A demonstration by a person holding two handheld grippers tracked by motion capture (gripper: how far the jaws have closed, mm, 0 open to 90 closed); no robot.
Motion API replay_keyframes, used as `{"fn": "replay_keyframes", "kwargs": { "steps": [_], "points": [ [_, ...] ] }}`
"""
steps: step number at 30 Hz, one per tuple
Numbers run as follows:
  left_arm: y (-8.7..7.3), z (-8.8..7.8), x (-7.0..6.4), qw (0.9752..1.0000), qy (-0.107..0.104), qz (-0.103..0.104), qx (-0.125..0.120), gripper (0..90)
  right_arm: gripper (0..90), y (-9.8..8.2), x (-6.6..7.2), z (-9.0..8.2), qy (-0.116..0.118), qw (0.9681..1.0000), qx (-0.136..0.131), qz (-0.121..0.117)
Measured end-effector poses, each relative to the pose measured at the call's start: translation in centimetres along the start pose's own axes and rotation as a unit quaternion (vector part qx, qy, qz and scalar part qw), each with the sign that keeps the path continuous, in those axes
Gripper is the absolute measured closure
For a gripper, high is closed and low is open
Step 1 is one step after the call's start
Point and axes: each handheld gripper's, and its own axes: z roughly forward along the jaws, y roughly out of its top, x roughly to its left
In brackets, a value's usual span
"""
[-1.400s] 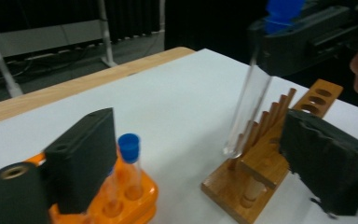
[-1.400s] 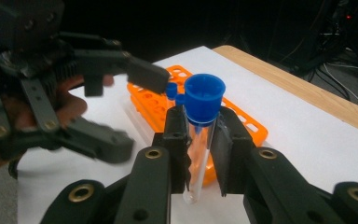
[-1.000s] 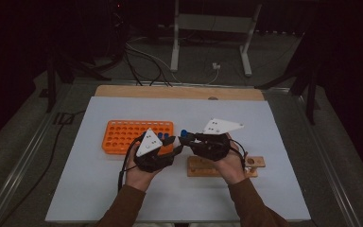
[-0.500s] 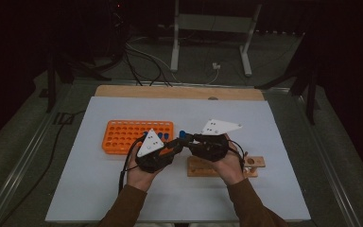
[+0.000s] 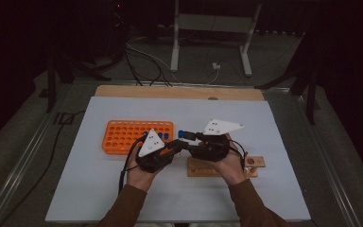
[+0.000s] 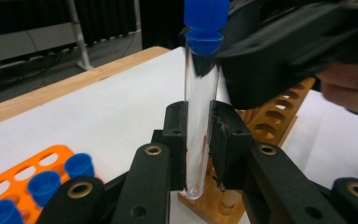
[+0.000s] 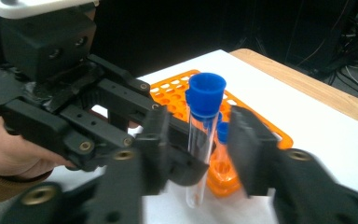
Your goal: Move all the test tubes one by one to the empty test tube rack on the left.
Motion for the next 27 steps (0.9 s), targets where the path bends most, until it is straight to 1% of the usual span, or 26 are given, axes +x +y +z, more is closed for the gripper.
{"fn": "replay_keyframes", "kwargs": {
  "steps": [3,5,8,10,12,14,16,18,23,27],
  "points": [
    [0.0,-0.1,0.2,1.0,0.005,-0.003,0.0,78.1,42.7,-0.1,-0.2,-0.3,-0.007,1.0,-0.003,0.005],
    [0.0,-0.3,0.3,0.9999,0.008,-0.006,0.0,78.1,35.9,-0.2,-0.3,-0.5,-0.011,0.9999,-0.007,0.006],
    [0.0,-0.4,0.6,0.9999,0.014,-0.008,0.001,78.1,23.4,-0.4,-0.5,-0.8,-0.023,0.9996,-0.008,0.012],
    [0.0,-0.5,0.7,0.9998,0.017,-0.013,0.0,78.1,15.6,-0.5,-0.7,-1.0,-0.035,0.9992,-0.01,0.014],
    [0.0,-0.7,0.9,0.9997,0.019,-0.015,0.0,78.1,13.6,-0.6,-0.9,-1.3,-0.044,0.9988,-0.012,0.018],
    [0.0,-0.8,1.0,0.9996,0.022,-0.016,0.0,78.1,7.7,-0.8,-1.1,-1.5,-0.051,0.9985,-0.009,0.02],
    [0.0,-1.0,1.2,0.9996,0.024,-0.017,-0.001,78.2,6.1,-1.0,-1.4,-1.7,-0.058,0.998,-0.008,0.024],
    [0.0,-1.1,1.3,0.9995,0.026,-0.018,-0.001,78.1,3.6,-1.2,-1.6,-2.0,-0.06,0.9978,-0.009,0.026],
    [0.0,-1.5,1.7,0.9993,0.032,-0.02,-0.003,78.1,1.9,-1.7,-2.1,-2.5,-0.07,0.9969,-0.01,0.033],
    [0.0,-1.9,2.0,0.9991,0.036,-0.023,-0.004,78.1,1.0,-1.9,-2.3,-2.9,-0.077,0.9963,-0.009,0.035]
  ]
}}
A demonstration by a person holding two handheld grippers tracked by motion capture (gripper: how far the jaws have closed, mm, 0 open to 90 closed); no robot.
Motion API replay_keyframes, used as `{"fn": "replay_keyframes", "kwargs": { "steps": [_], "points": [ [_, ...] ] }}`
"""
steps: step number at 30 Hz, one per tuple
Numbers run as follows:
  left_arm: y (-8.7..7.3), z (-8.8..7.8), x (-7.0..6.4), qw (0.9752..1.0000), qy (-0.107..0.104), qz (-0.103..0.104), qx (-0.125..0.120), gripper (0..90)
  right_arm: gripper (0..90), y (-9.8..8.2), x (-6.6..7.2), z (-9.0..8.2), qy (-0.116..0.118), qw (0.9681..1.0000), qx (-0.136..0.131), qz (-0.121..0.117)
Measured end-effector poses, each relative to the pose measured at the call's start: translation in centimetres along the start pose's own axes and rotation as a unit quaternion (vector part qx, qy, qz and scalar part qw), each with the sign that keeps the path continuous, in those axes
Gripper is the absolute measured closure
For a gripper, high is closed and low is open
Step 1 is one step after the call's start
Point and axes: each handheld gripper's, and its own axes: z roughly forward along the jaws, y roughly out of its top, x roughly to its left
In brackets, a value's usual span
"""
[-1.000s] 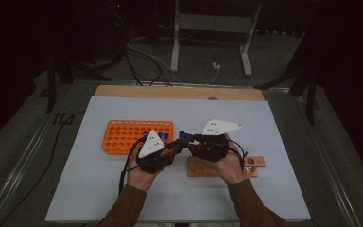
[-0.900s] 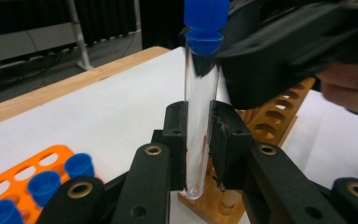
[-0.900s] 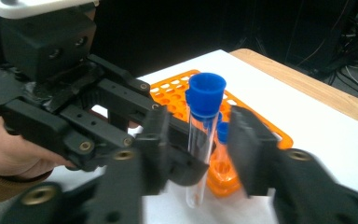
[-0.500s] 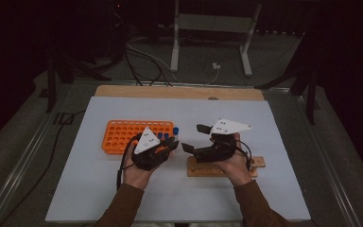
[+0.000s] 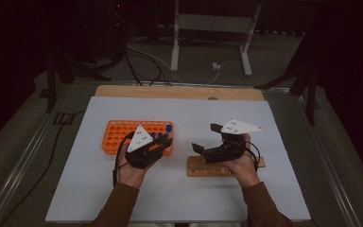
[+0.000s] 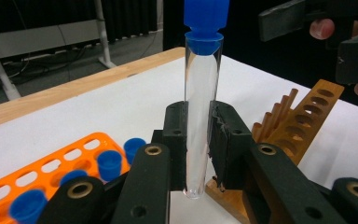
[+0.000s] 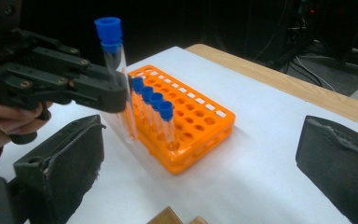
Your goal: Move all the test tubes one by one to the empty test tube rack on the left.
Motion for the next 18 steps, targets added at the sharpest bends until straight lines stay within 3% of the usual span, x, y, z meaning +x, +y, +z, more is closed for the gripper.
{"fn": "replay_keyframes", "kwargs": {
  "steps": [18],
  "points": [
    [0.0,-1.3,1.3,0.9998,0.016,-0.01,-0.009,78.1,1.0,-1.3,-1.3,-1.5,-0.024,0.9997,0.0,0.009]
  ]
}}
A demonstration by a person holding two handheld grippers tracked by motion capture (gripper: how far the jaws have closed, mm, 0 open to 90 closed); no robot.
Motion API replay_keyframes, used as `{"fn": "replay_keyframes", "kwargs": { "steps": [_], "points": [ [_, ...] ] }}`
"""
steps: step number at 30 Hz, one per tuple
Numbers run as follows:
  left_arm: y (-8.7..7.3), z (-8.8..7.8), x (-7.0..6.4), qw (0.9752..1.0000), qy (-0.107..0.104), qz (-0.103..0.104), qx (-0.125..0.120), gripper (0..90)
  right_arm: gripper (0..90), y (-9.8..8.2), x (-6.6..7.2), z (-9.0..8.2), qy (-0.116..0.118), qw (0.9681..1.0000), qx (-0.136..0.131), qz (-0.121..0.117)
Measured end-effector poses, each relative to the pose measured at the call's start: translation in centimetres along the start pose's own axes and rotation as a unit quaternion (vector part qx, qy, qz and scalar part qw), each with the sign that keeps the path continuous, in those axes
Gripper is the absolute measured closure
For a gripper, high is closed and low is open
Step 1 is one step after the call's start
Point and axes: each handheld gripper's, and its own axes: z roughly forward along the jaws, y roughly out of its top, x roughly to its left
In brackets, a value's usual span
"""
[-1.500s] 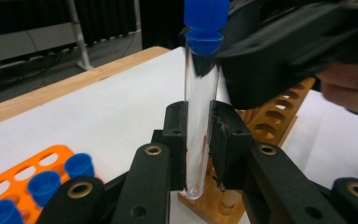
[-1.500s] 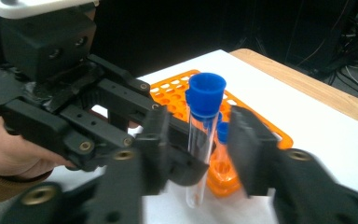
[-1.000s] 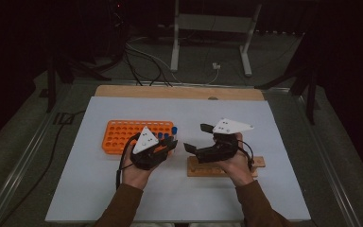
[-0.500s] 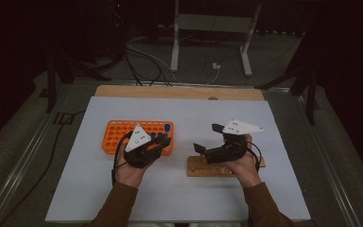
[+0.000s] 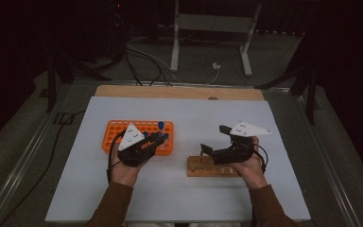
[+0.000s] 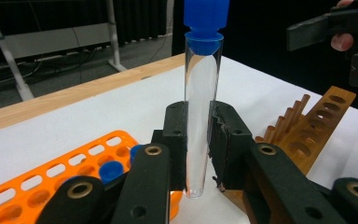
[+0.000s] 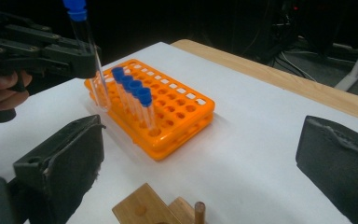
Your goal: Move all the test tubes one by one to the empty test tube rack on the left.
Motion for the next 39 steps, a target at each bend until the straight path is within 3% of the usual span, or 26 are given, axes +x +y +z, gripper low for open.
{"fn": "replay_keyframes", "kwargs": {
  "steps": [16,39],
  "points": [
    [-0.2,-1.5,1.6,0.9997,0.021,-0.008,-0.006,78.1,0.0,-1.2,-1.1,-1.4,-0.012,0.9998,-0.006,0.015],
    [-1.5,-2.5,4.2,0.9971,0.073,-0.02,-0.005,77.9,0.0,-2.2,-2.0,-2.7,-0.023,0.9994,-0.008,0.026]
  ]
}}
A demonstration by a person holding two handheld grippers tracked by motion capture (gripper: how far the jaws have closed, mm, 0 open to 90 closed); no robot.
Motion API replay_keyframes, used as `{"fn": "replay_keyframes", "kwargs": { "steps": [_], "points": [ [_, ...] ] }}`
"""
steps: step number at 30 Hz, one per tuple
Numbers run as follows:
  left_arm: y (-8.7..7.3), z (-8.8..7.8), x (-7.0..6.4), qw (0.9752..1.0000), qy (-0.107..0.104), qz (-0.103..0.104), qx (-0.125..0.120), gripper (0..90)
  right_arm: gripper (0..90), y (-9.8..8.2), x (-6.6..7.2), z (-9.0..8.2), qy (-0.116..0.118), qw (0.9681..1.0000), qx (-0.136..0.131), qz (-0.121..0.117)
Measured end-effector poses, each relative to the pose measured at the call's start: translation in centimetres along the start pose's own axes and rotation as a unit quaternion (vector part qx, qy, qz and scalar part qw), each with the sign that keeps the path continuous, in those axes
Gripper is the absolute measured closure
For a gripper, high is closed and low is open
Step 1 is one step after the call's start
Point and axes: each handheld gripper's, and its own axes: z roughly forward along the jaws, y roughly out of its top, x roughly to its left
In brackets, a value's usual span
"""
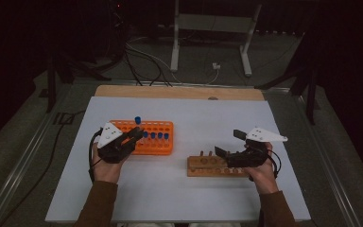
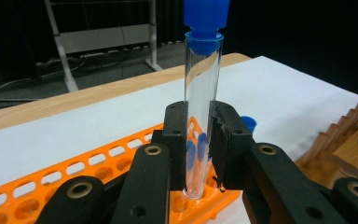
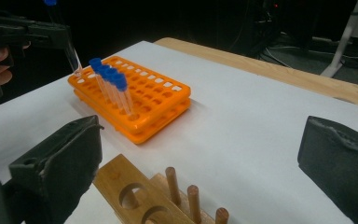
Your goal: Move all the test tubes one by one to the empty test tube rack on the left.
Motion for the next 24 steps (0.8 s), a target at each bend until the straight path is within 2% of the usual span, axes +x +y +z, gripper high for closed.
{"fn": "replay_keyframes", "kwargs": {
  "steps": [9,24],
  "points": [
    [-0.8,0.4,0.7,0.9998,0.021,0.0,0.008,77.9,0.0,-0.1,-0.3,-0.3,-0.002,1.0,-0.002,0.005],
    [-1.5,1.2,1.2,0.9993,0.037,-0.002,0.011,77.9,0.0,-0.2,-0.4,-0.1,0.001,1.0,-0.003,0.008]
  ]
}}
